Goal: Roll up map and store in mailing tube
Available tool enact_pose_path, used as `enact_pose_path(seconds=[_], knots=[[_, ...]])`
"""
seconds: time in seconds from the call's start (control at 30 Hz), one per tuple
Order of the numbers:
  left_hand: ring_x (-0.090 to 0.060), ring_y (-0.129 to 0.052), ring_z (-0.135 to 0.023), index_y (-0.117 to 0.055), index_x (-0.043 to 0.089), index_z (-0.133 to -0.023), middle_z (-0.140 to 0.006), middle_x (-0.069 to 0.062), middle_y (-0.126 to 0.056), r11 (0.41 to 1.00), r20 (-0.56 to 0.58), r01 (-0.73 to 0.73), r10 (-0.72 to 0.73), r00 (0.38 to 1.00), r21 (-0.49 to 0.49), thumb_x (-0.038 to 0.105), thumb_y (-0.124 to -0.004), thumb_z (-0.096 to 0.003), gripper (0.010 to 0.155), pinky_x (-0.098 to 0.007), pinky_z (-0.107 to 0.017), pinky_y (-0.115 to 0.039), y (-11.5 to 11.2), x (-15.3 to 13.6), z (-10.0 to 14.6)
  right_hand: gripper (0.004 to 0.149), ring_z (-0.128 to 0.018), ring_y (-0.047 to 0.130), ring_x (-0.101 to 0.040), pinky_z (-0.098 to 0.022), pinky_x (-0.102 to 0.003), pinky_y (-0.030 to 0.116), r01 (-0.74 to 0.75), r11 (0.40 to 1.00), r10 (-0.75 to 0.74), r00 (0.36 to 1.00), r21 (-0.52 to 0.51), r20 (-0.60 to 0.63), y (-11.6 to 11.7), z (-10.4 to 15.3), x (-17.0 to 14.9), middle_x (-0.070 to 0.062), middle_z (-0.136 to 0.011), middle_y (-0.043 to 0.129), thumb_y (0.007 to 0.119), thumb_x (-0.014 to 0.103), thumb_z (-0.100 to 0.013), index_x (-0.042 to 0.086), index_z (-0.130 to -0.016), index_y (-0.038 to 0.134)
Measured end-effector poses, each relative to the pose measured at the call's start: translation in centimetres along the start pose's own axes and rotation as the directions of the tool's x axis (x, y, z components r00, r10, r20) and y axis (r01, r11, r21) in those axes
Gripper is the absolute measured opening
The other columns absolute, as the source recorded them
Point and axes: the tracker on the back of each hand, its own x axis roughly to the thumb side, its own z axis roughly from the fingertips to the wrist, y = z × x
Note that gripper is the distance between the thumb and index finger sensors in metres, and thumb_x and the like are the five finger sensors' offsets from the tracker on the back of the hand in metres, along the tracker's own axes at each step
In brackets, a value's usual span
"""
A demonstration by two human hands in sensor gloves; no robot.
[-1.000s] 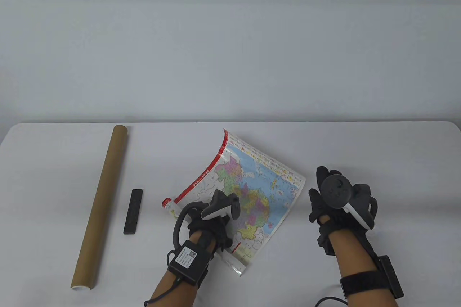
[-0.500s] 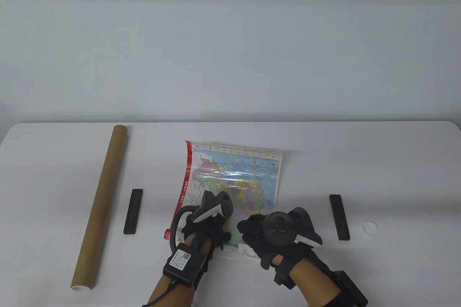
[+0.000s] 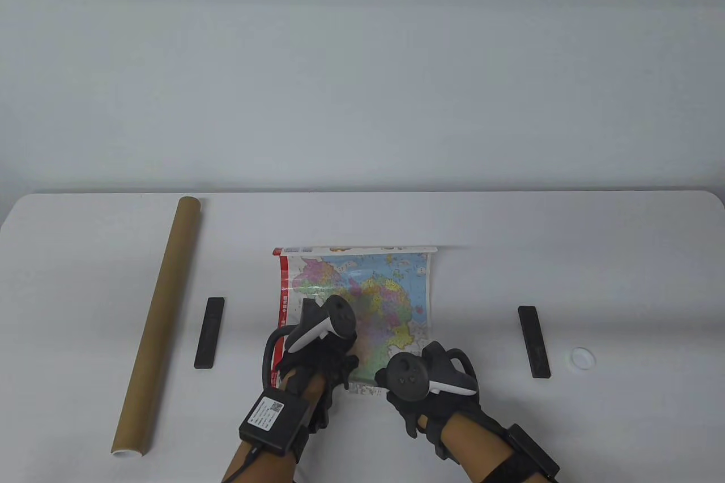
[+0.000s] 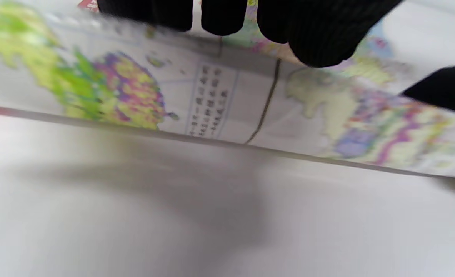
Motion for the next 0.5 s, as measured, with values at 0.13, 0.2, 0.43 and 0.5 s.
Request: enact_pose_path(seconds=[0.13,0.2,0.43,0.5], knots=[[-0.031,-0.069,-0.105,-0.064,0.044,-0.103,-0.110,0.005,-0.067,0.996,0.128,-0.009,-0.002,0.992,0.089,0.058,-0.073,-0.0475,0.058,-0.050,-0.078,-0.059,1.0,0.5,3.3,0.044,-0.077,0.087,-0.047,-0.058,-0.067,0.066,0.053,0.996,-0.055,0.998,-0.077,-0.032,-1.2,0.5,-1.3,-0.020,-0.088,0.085,0.081,0.021,-0.053,0.008,-0.095,0.082],[-0.031,-0.068,-0.105,-0.064,0.044,-0.103,-0.109,0.005,-0.068,0.994,0.139,0.034,-0.049,0.989,0.103,0.058,-0.075,-0.0475,0.059,-0.052,-0.079,-0.057,0.9,0.9,4.6,0.043,-0.077,0.086,-0.047,-0.058,-0.067,0.064,0.099,0.988,-0.104,0.994,-0.118,-0.031,-1.9,0.8,-1.7,-0.019,-0.088,0.084,0.079,0.020,-0.054,0.008,-0.095,0.082],[-0.019,-0.086,-0.081,-0.064,0.043,-0.098,-0.082,0.008,-0.079,0.909,0.183,0.099,-0.186,0.965,0.404,0.054,-0.081,-0.0445,0.057,-0.048,-0.077,-0.062,-0.1,1.4,6.4,0.046,-0.078,0.080,-0.049,-0.058,-0.069,0.058,0.187,0.947,-0.185,0.982,-0.262,0.033,-4.6,2.7,-2.3,-0.020,-0.086,0.080,0.076,0.021,-0.054,0.007,-0.098,0.077],[-0.017,-0.090,-0.070,-0.067,0.042,-0.095,-0.073,0.010,-0.083,0.875,0.194,0.091,-0.205,0.959,0.476,0.056,-0.083,-0.0422,0.057,-0.045,-0.075,-0.065,0.0,1.6,6.8,0.050,-0.080,0.075,-0.051,-0.059,-0.072,0.054,0.116,0.953,-0.111,0.993,-0.281,0.034,-5.0,3.0,-1.7,-0.020,-0.087,0.077,0.078,0.023,-0.054,0.007,-0.101,0.073]])
